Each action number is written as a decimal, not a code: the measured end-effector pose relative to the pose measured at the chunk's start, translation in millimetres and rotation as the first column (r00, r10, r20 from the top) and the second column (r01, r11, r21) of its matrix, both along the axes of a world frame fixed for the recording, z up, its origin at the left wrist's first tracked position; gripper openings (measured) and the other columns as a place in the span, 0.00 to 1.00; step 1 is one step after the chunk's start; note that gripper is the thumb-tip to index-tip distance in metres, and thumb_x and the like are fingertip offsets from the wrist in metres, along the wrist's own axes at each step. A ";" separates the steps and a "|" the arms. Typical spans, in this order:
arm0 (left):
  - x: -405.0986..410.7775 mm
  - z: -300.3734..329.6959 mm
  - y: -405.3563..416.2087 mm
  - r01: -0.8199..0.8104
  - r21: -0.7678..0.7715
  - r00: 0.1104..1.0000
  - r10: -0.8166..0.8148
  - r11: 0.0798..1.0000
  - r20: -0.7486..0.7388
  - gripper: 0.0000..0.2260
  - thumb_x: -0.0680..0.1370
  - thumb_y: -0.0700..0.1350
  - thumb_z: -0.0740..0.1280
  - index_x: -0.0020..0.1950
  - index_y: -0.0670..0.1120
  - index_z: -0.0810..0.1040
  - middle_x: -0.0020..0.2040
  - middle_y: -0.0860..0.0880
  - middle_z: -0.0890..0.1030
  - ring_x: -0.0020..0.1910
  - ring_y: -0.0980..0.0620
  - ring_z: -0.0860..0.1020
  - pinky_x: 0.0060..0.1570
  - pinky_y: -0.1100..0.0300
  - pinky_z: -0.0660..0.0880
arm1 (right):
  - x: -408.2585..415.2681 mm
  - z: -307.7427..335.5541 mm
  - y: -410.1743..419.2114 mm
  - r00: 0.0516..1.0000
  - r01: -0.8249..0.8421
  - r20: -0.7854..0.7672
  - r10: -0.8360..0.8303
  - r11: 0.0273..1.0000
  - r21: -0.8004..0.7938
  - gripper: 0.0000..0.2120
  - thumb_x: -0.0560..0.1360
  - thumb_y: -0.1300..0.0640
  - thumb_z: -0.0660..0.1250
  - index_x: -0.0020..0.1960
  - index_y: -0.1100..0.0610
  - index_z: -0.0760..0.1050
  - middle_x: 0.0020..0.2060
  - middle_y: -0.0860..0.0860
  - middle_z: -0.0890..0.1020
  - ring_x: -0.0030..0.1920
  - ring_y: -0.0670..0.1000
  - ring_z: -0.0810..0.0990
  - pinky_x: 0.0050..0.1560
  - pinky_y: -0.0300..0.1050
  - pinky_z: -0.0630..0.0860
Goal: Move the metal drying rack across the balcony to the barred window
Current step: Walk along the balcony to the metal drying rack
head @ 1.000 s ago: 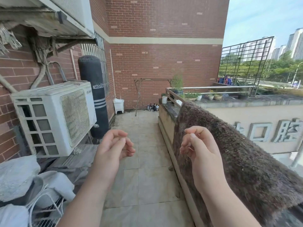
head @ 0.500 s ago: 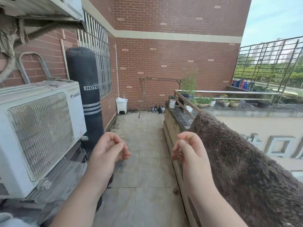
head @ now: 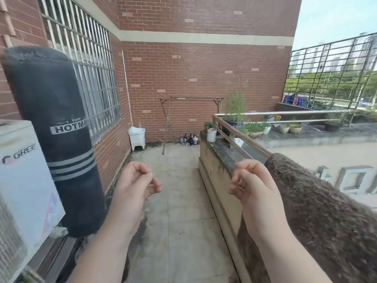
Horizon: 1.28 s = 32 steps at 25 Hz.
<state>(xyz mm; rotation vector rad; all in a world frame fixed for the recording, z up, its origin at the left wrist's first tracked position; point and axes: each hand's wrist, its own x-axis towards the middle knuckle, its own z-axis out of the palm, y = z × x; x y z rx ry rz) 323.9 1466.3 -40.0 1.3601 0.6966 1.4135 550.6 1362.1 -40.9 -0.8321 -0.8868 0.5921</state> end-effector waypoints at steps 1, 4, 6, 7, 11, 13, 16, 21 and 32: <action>12.7 -3.3 29.1 0.013 -0.005 1.000 -0.013 1.000 -0.009 0.06 0.80 0.33 0.62 0.48 0.43 0.72 0.35 0.50 0.79 0.38 0.48 0.79 0.40 0.56 0.79 | 10.8 -6.0 25.4 1.000 0.004 -0.004 -0.004 1.000 -0.007 0.09 0.75 0.62 0.61 0.47 0.52 0.79 0.34 0.48 0.78 0.34 0.48 0.74 0.38 0.43 0.73; 52.6 -21.0 123.7 0.041 0.008 0.998 -0.041 0.999 -0.057 0.06 0.81 0.33 0.62 0.49 0.43 0.72 0.35 0.51 0.80 0.38 0.49 0.80 0.41 0.56 0.80 | 50.6 -27.6 112.6 1.000 0.022 -0.007 -0.023 1.000 -0.020 0.09 0.75 0.60 0.62 0.48 0.51 0.79 0.34 0.49 0.78 0.35 0.49 0.75 0.39 0.42 0.74; 83.6 -26.3 190.5 0.058 0.020 0.996 -0.056 0.998 -0.074 0.05 0.81 0.34 0.62 0.49 0.43 0.73 0.36 0.50 0.80 0.38 0.48 0.80 0.41 0.55 0.80 | 83.3 -33.6 176.4 0.999 0.028 0.016 -0.027 1.000 -0.009 0.08 0.76 0.60 0.61 0.48 0.52 0.79 0.35 0.49 0.78 0.35 0.49 0.75 0.38 0.41 0.74; 100.9 -27.7 224.3 0.057 0.032 0.995 -0.055 0.998 -0.078 0.05 0.81 0.33 0.62 0.49 0.43 0.72 0.36 0.49 0.79 0.38 0.47 0.80 0.42 0.54 0.80 | 100.8 -34.2 211.5 0.999 0.021 0.029 -0.021 1.000 0.007 0.08 0.76 0.60 0.61 0.48 0.52 0.79 0.35 0.49 0.78 0.35 0.49 0.75 0.37 0.40 0.75; 166.9 -19.2 354.0 0.049 0.059 0.995 -0.043 0.997 -0.095 0.05 0.81 0.33 0.61 0.48 0.41 0.71 0.34 0.50 0.78 0.37 0.46 0.78 0.44 0.48 0.79 | 166.6 -21.5 356.0 0.998 -0.029 0.058 0.028 0.999 0.020 0.09 0.75 0.61 0.61 0.48 0.52 0.78 0.34 0.48 0.78 0.33 0.48 0.75 0.37 0.39 0.74; 192.2 -14.1 423.9 0.037 0.069 0.995 -0.030 0.997 -0.096 0.04 0.81 0.32 0.61 0.48 0.39 0.71 0.34 0.50 0.78 0.37 0.46 0.79 0.44 0.49 0.80 | 190.4 -14.4 431.3 0.997 -0.037 0.066 0.036 0.999 0.011 0.09 0.74 0.61 0.61 0.48 0.52 0.78 0.34 0.48 0.78 0.33 0.48 0.75 0.37 0.39 0.74; 220.5 -15.8 519.7 0.001 0.048 0.997 0.003 0.999 -0.076 0.02 0.81 0.33 0.62 0.49 0.37 0.70 0.34 0.48 0.78 0.37 0.47 0.79 0.42 0.53 0.80 | 215.2 -12.2 530.1 0.997 -0.051 0.064 0.052 0.999 -0.013 0.09 0.73 0.62 0.60 0.49 0.54 0.77 0.33 0.48 0.78 0.33 0.49 0.75 0.37 0.39 0.74; 272.6 -42.6 689.0 -0.042 0.033 0.999 0.042 0.999 -0.015 0.05 0.81 0.34 0.62 0.51 0.41 0.75 0.36 0.49 0.80 0.38 0.46 0.79 0.42 0.51 0.80 | 261.9 -32.0 700.5 0.996 -0.029 0.088 0.032 0.999 -0.034 0.09 0.73 0.62 0.60 0.50 0.55 0.76 0.32 0.50 0.77 0.32 0.50 0.74 0.37 0.40 0.74; 379.2 -29.4 1089.9 0.072 0.036 0.997 -0.071 0.997 -0.029 0.04 0.76 0.40 0.64 0.48 0.47 0.77 0.37 0.49 0.80 0.36 0.47 0.79 0.41 0.48 0.77 | 366.3 -34.9 1067.9 0.997 0.070 0.048 -0.068 0.996 -0.059 0.10 0.73 0.62 0.59 0.50 0.53 0.76 0.33 0.49 0.78 0.33 0.51 0.75 0.38 0.42 0.73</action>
